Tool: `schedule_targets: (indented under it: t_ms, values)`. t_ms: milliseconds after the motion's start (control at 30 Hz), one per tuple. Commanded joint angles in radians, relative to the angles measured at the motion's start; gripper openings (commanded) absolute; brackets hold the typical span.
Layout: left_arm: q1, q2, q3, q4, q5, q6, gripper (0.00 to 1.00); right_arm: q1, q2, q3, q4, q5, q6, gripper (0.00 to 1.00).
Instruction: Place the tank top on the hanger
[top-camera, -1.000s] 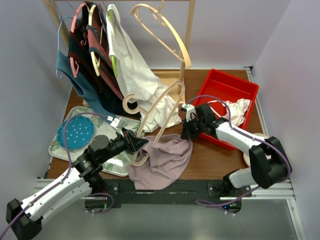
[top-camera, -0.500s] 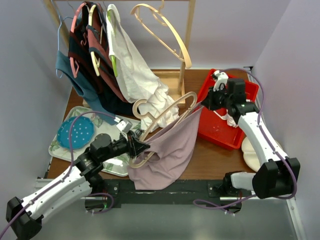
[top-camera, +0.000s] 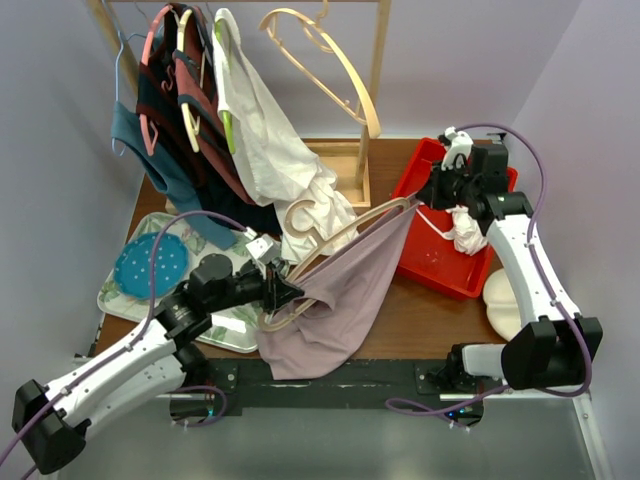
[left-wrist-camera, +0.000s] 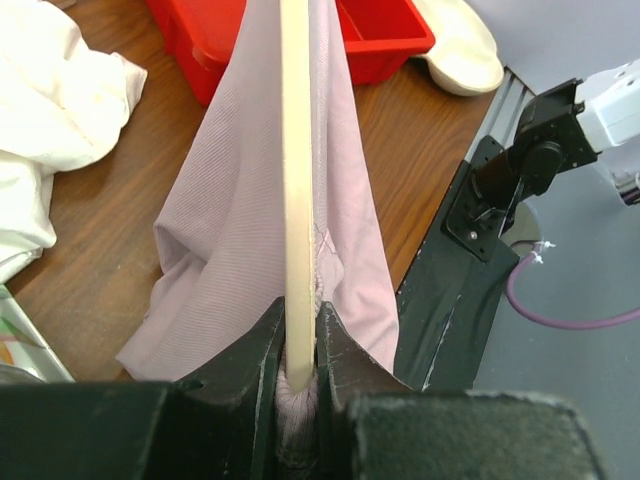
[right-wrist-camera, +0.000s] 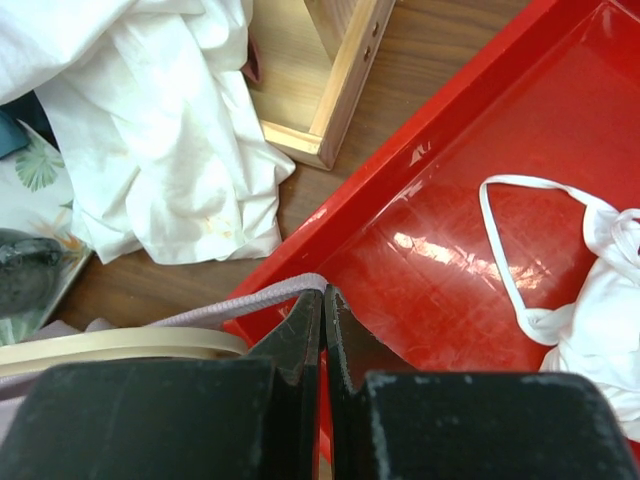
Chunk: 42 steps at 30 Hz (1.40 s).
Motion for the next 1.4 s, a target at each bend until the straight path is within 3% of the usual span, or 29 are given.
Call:
schedule_targets:
  t_ms: [0, 167, 333, 567, 600, 633, 700, 733, 867, 1100, 1233, 1367]
  values:
    - [0.007, 0.021, 0.073, -0.058, 0.030, 0.072, 0.00, -0.018, -0.029, 0.068, 0.047, 0.021, -0.067, 0.00]
    - [0.007, 0.101, 0.141, -0.125, 0.008, 0.113, 0.00, -0.018, -0.067, 0.111, 0.027, -0.039, -0.126, 0.00]
    - [0.007, 0.163, 0.197, -0.144, 0.007, 0.139, 0.00, -0.015, -0.078, 0.131, -0.074, -0.363, -0.271, 0.00]
    - [0.007, 0.211, 0.276, -0.188, 0.001, 0.171, 0.00, 0.028, -0.080, 0.171, -0.249, -0.579, -0.474, 0.01]
    - [0.007, 0.208, 0.297, -0.193, -0.004, 0.171, 0.00, 0.049, -0.093, 0.168, -0.250, -0.556, -0.474, 0.06]
    - [0.007, 0.202, 0.309, -0.199, -0.012, 0.170, 0.00, 0.054, -0.101, 0.166, -0.259, -0.542, -0.480, 0.25]
    - [0.007, 0.187, 0.354, -0.236, -0.051, 0.167, 0.00, 0.053, -0.121, 0.180, -0.314, -0.544, -0.531, 0.39]
    - [0.007, 0.181, 0.372, -0.259, -0.074, 0.167, 0.00, 0.048, -0.132, 0.192, -0.321, -0.525, -0.532, 0.56]
    - [0.007, 0.158, 0.461, -0.433, -0.203, 0.129, 0.00, -0.036, -0.181, 0.217, -0.197, -0.259, -0.324, 0.99]
    - [0.008, 0.141, 0.673, -0.557, -0.565, 0.017, 0.00, -0.275, -0.172, 0.001, 0.049, -0.350, -0.151, 0.99]
    - [0.008, 0.220, 0.840, -0.560, -0.700, -0.031, 0.00, -0.326, -0.143, -0.149, 0.148, -0.451, -0.065, 0.99]
    - [0.011, 0.343, 1.056, -0.572, -0.827, -0.039, 0.00, -0.361, -0.123, -0.177, 0.152, -0.516, -0.060, 0.99]
